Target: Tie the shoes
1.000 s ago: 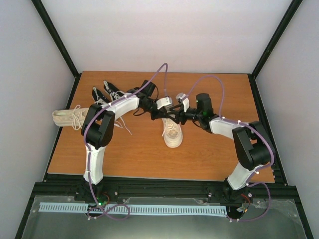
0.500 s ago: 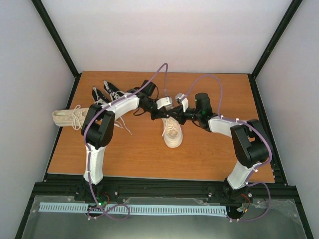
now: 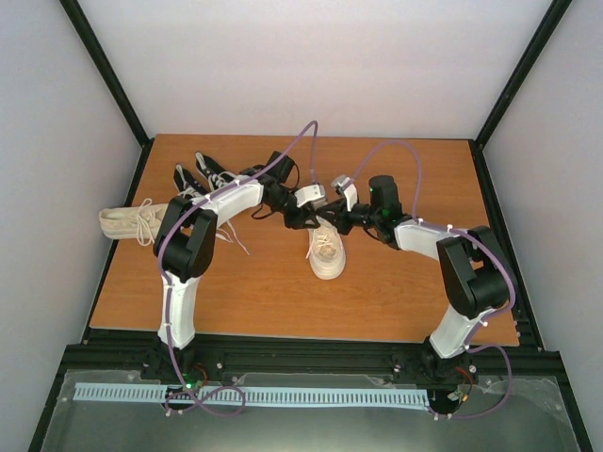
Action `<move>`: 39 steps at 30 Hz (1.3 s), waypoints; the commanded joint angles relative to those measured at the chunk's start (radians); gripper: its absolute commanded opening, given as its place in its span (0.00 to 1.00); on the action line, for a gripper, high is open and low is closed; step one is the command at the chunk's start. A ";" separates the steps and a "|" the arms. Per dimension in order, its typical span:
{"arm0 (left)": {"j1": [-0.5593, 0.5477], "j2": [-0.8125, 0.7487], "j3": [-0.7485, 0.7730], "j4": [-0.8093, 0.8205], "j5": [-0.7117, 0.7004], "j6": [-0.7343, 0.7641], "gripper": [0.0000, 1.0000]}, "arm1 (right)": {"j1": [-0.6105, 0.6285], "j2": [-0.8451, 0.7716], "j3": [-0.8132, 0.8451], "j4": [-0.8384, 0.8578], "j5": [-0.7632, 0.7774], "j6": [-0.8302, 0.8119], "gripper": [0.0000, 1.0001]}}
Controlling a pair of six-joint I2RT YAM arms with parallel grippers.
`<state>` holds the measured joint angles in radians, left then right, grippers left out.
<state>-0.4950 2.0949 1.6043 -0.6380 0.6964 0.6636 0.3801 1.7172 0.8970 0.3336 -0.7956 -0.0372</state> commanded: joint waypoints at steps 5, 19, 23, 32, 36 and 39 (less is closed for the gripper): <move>0.002 -0.081 0.005 -0.087 -0.072 0.100 0.54 | -0.006 -0.012 0.028 0.032 0.025 0.004 0.03; 0.083 -0.030 -0.033 0.058 -0.417 0.132 0.65 | -0.006 -0.014 0.037 0.010 0.027 0.003 0.03; 0.064 0.036 -0.014 0.118 -0.457 0.157 0.66 | -0.006 -0.011 0.037 0.009 0.022 0.006 0.03; 0.040 0.096 0.042 0.087 -0.378 0.132 0.49 | -0.006 -0.012 0.034 0.001 0.029 0.003 0.03; 0.038 0.067 0.025 0.070 -0.327 0.123 0.07 | -0.006 -0.010 0.034 0.004 0.032 0.005 0.03; 0.038 0.009 -0.022 0.058 -0.301 0.123 0.01 | -0.006 -0.011 0.034 0.004 0.038 0.009 0.03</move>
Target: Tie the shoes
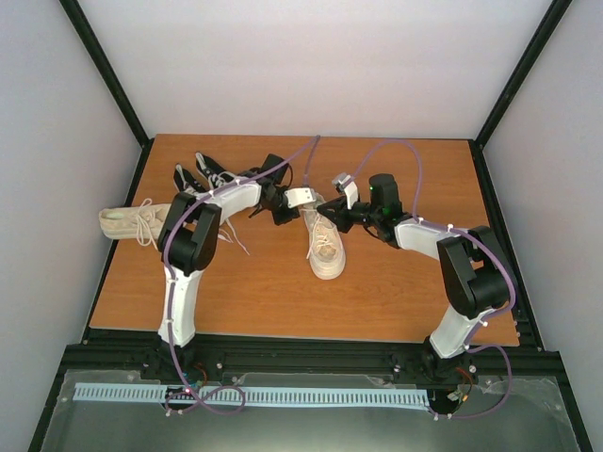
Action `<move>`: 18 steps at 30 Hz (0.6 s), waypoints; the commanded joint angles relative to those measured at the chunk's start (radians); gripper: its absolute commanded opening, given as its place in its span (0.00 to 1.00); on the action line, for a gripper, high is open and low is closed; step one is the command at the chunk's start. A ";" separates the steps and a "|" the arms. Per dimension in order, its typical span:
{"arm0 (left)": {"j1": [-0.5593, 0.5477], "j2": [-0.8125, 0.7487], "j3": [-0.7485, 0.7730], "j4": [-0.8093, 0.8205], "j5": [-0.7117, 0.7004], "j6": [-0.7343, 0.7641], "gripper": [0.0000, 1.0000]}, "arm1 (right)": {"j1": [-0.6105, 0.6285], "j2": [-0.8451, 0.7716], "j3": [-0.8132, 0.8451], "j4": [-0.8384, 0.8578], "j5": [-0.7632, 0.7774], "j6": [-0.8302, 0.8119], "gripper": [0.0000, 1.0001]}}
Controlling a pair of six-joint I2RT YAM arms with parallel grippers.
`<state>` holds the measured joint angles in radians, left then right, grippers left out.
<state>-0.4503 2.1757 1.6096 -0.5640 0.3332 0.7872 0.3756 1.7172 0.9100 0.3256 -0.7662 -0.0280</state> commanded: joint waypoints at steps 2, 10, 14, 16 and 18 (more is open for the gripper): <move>-0.007 -0.135 -0.090 -0.031 0.070 0.011 0.01 | -0.003 -0.011 0.021 0.010 0.011 0.003 0.03; -0.095 -0.387 -0.299 -0.160 0.059 0.119 0.01 | -0.003 -0.002 0.028 0.021 0.023 0.029 0.03; -0.154 -0.422 -0.300 -0.226 0.083 0.104 0.01 | -0.004 0.005 0.035 0.012 0.028 0.036 0.03; -0.185 -0.418 -0.276 -0.244 0.090 0.083 0.01 | -0.004 0.008 0.039 0.008 0.032 0.037 0.03; -0.216 -0.405 -0.243 -0.262 0.093 0.057 0.01 | -0.006 0.011 0.040 0.009 0.036 0.041 0.03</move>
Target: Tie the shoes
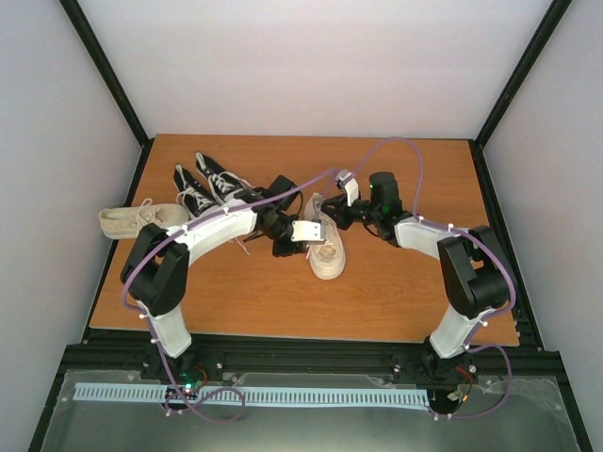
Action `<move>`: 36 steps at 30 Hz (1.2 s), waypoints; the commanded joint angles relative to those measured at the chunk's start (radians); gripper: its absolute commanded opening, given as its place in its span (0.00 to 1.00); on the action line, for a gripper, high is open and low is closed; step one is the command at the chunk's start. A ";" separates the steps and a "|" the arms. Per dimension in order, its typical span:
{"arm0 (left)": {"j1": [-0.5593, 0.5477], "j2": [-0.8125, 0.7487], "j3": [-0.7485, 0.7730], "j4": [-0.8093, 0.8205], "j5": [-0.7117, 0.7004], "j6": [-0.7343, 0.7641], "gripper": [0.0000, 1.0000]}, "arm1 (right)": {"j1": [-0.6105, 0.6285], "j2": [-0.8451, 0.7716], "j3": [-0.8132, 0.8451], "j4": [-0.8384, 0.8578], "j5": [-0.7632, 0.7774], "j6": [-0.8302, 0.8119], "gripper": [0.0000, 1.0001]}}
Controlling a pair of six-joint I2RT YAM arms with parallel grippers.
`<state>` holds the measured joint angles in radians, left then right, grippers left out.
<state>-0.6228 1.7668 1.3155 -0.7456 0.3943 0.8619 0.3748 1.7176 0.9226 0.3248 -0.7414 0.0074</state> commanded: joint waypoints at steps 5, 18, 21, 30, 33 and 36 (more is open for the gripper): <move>-0.103 0.062 0.145 -0.105 0.095 -0.100 0.05 | -0.011 0.020 0.029 0.017 0.007 0.020 0.03; -0.150 0.148 0.257 0.020 0.271 -0.351 0.17 | -0.023 0.041 0.035 0.020 0.000 0.037 0.03; -0.180 0.161 0.262 0.042 0.222 -0.352 0.28 | -0.024 0.041 0.034 0.019 0.003 0.036 0.03; -0.320 0.148 0.278 -0.094 -0.058 -0.197 0.55 | -0.025 0.043 0.036 0.010 0.001 0.028 0.03; -0.332 0.132 0.281 -0.127 -0.113 -0.161 0.55 | -0.026 0.048 0.038 0.008 -0.001 0.027 0.03; -0.333 0.110 0.327 -0.194 -0.096 -0.149 0.52 | -0.025 0.051 0.043 0.003 -0.003 0.024 0.03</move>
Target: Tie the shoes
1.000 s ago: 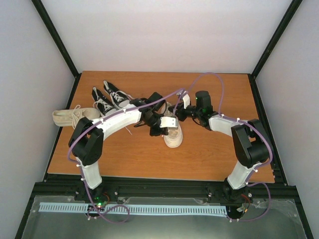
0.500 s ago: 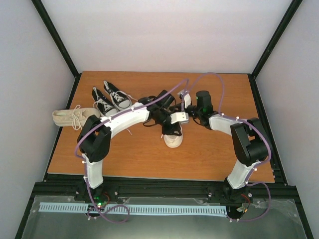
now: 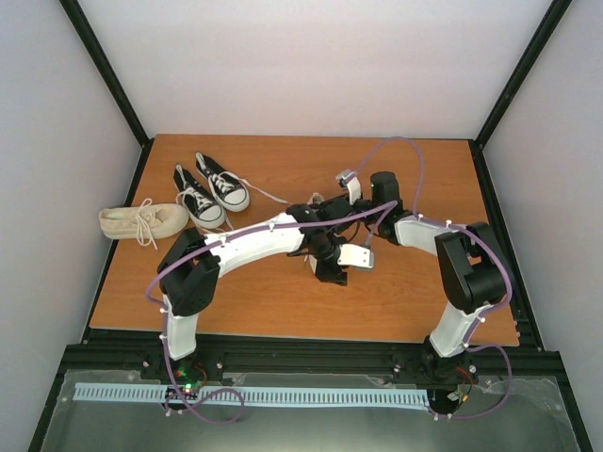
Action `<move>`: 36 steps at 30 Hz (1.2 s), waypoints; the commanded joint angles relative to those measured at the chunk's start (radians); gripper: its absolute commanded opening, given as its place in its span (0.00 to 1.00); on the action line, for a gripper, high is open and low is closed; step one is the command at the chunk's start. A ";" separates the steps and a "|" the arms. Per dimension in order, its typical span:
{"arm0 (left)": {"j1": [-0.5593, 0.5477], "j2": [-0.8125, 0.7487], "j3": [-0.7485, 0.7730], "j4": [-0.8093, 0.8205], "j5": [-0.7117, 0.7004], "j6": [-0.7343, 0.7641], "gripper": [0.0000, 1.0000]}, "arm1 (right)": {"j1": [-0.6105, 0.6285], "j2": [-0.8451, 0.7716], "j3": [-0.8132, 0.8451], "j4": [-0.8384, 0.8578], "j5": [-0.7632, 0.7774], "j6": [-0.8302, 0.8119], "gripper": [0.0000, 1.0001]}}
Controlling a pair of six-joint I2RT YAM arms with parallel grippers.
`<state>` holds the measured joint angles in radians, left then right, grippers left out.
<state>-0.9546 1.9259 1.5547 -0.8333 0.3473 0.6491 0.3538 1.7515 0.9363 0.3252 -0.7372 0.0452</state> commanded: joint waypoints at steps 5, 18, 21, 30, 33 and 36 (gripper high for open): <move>0.026 -0.147 0.155 -0.200 0.016 0.037 0.54 | -0.004 0.029 0.046 -0.029 -0.007 -0.029 0.03; 0.287 -0.684 0.068 -0.067 -0.506 -0.090 1.00 | 0.023 0.028 0.077 -0.086 0.029 -0.073 0.03; 0.287 -0.806 -0.069 -0.003 -0.430 -0.260 1.00 | 0.027 0.028 0.075 -0.086 0.033 -0.077 0.03; 0.388 -0.682 -0.489 0.475 0.053 -0.369 0.69 | 0.029 0.013 0.045 -0.084 -0.047 -0.079 0.03; 0.487 -0.625 -0.611 0.745 0.223 -0.376 0.68 | 0.029 0.018 0.036 -0.088 -0.076 -0.084 0.03; 0.491 -0.512 -0.655 0.893 0.199 -0.362 0.68 | 0.029 0.020 0.033 -0.088 -0.097 -0.079 0.03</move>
<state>-0.4858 1.3571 0.9150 -0.3054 0.4171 0.3099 0.3759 1.7679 0.9855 0.2325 -0.7830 -0.0196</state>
